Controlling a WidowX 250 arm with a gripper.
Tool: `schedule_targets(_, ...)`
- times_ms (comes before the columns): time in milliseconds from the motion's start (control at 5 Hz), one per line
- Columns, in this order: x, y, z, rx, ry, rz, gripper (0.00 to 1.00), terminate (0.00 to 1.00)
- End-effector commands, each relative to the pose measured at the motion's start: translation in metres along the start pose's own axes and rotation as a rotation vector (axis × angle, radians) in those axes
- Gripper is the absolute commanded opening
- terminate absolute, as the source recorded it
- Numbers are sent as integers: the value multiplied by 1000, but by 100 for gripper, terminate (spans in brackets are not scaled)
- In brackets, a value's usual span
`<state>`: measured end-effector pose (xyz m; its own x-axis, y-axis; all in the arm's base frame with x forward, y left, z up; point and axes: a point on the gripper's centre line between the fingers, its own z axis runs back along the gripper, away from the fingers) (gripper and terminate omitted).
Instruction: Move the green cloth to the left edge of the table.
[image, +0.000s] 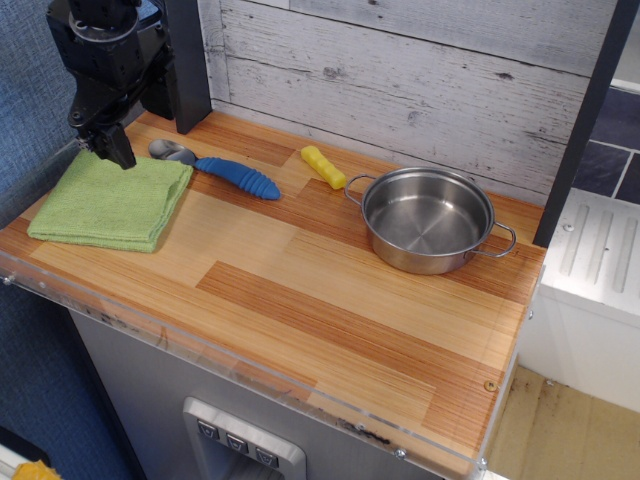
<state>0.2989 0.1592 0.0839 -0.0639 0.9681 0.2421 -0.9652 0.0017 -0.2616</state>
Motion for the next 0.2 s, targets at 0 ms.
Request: schedule_targets(0, 4, -5, 16, -43, -23, 5, 100, 100)
